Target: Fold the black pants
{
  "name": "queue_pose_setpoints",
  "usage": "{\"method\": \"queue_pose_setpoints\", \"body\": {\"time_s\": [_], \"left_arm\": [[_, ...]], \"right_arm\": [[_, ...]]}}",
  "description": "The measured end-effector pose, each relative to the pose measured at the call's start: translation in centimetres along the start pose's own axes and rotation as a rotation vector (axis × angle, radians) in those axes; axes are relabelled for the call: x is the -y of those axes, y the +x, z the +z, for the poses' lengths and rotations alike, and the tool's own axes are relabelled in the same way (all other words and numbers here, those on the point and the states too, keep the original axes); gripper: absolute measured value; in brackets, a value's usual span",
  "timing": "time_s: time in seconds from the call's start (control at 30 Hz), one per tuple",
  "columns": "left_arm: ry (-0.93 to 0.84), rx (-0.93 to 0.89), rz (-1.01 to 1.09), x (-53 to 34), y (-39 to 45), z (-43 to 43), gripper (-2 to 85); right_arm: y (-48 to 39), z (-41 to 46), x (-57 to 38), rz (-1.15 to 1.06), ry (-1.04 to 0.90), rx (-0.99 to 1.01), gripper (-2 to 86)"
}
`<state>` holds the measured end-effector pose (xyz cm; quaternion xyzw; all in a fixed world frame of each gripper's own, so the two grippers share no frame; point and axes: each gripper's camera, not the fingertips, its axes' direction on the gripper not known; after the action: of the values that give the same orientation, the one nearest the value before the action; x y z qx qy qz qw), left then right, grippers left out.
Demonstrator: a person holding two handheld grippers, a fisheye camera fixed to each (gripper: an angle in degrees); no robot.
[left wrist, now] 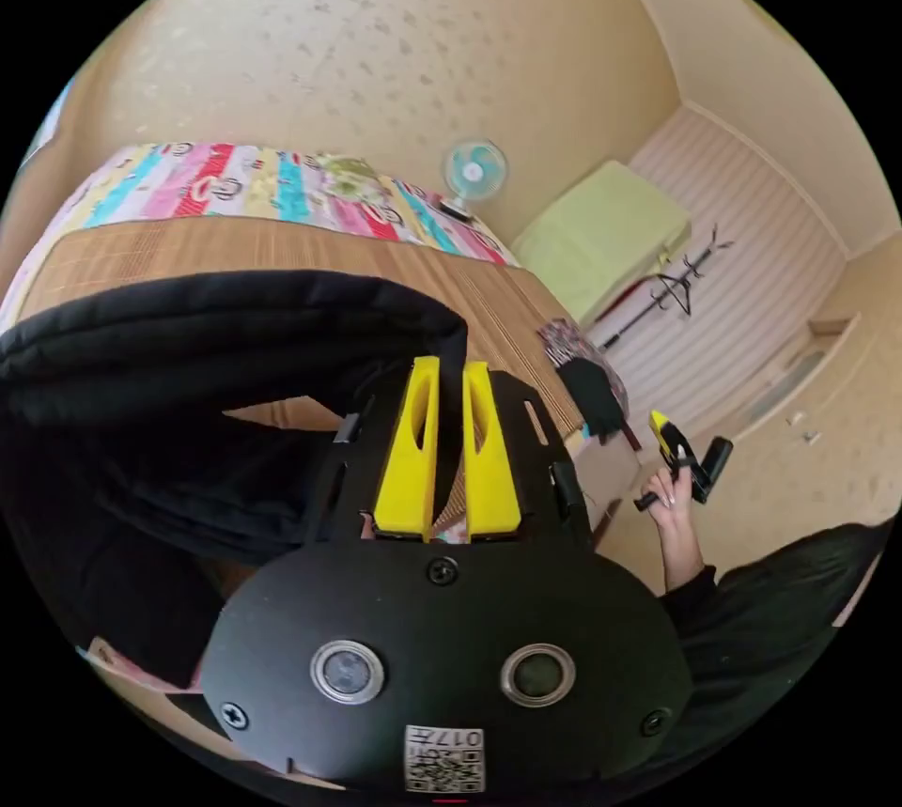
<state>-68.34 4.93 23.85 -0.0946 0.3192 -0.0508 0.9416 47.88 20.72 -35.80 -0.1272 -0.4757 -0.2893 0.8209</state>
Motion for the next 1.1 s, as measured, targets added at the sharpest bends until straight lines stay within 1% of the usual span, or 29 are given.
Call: {"method": "queue_pose_setpoints", "body": {"time_s": [0.03,0.07,0.13,0.17,0.23,0.3,0.37,0.43,0.5,0.53,0.57,0.63,0.67,0.7,0.73,0.77,0.8,0.83,0.87,0.93,0.97,1.0,1.03,1.07,1.1], "left_arm": [[-0.072,-0.071,0.041,-0.8,1.9,3.4,4.9],[-0.115,-0.107,0.063,-1.4,2.8,5.0,4.9],[-0.311,-0.258,0.129,-4.9,5.7,10.9,3.9],[-0.362,-0.291,0.133,-6.0,6.2,12.1,3.2],[-0.445,-0.446,0.123,-10.3,6.6,14.2,1.6],[-0.474,-0.461,0.079,-12.8,5.5,14.2,2.6],[-0.484,-0.421,0.025,-14.3,3.4,13.3,4.8],[-0.428,-0.365,-0.055,-15.1,-0.2,10.8,6.5],[-0.354,-0.312,-0.133,-15.2,-2.9,8.3,8.2],[-0.299,-0.278,-0.187,-15.2,-4.6,6.7,9.3],[-0.27,-0.261,-0.214,-15.3,-5.3,5.8,9.9],[-0.142,-0.209,-0.321,-15.5,-7.7,2.8,10.7],[-0.106,-0.199,-0.346,-15.6,-8.2,2.2,10.9],[-0.036,-0.179,-0.393,-15.8,-9.1,1.1,11.3],[0.018,-0.161,-0.44,-16.0,-9.8,0.4,11.5],[0.041,-0.153,-0.464,-16.0,-10.2,0.1,12.1],[0.081,-0.138,-0.501,-16.0,-10.8,-0.3,13.2],[0.112,-0.119,-0.528,-15.8,-11.4,-0.5,15.1],[0.127,-0.107,-0.539,-15.7,-11.6,-0.6,16.0],[0.186,-0.059,-0.557,-15.2,-12.1,-0.5,17.9],[0.193,-0.064,-0.56,-15.0,-12.2,-0.3,17.9],[0.214,-0.117,-0.546,-14.6,-12.3,0.2,17.5],[0.235,-0.208,-0.513,-14.1,-12.1,0.7,16.5],[0.241,-0.257,-0.49,-13.9,-11.8,0.9,15.4],[0.247,-0.298,-0.455,-13.3,-10.7,1.0,13.2]], "right_arm": [[-0.1,0.7,-0.3,0.007,-0.049,-0.029,0.9],[-0.1,1.2,-0.3,0.007,-0.083,-0.04,1.0],[-0.4,4.0,-0.5,0.005,-0.232,-0.054,1.8],[-0.5,4.9,-0.5,0.0,-0.265,-0.05,2.1],[-0.9,9.0,-0.3,-0.028,-0.372,-0.001,4.5],[-1.1,12.9,0.3,-0.029,-0.454,0.052,7.5],[-1.6,17.4,1.1,-0.041,-0.524,0.138,10.1],[-4.1,24.1,2.4,-0.092,-0.606,0.276,12.7],[-7.4,29.2,3.3,-0.164,-0.668,0.367,14.4],[-10.1,32.6,3.6,-0.234,-0.708,0.394,15.6],[-11.3,34.3,3.7,-0.268,-0.727,0.398,15.9],[-14.3,41.2,3.0,-0.334,-0.81,0.399,16.4],[-14.3,43.0,2.6,-0.324,-0.845,0.394,16.3],[-13.6,46.6,1.4,-0.255,-0.937,0.393,14.1],[-11.9,48.7,0.4,-0.118,-1.0,0.419,11.6],[-10.9,49.0,0.1,-0.028,-1.002,0.447,10.2],[-8.8,48.6,-0.4,0.125,-0.981,0.535,8.1],[-7.0,47.5,-0.9,0.219,-0.948,0.618,6.8],[-6.3,46.8,-1.1,0.255,-0.933,0.658,6.5],[-4.0,43.7,-1.8,0.386,-0.906,0.819,5.4],[-3.7,42.8,-1.9,0.408,-0.893,0.863,5.2],[-3.2,40.7,-1.7,0.436,-0.86,0.933,4.8],[-2.7,38.3,-0.9,0.438,-0.799,0.96,4.6],[-2.4,37.1,-0.2,0.426,-0.772,0.963,4.4],[-1.8,34.6,1.9,0.373,-0.703,0.979,4.2]]}}
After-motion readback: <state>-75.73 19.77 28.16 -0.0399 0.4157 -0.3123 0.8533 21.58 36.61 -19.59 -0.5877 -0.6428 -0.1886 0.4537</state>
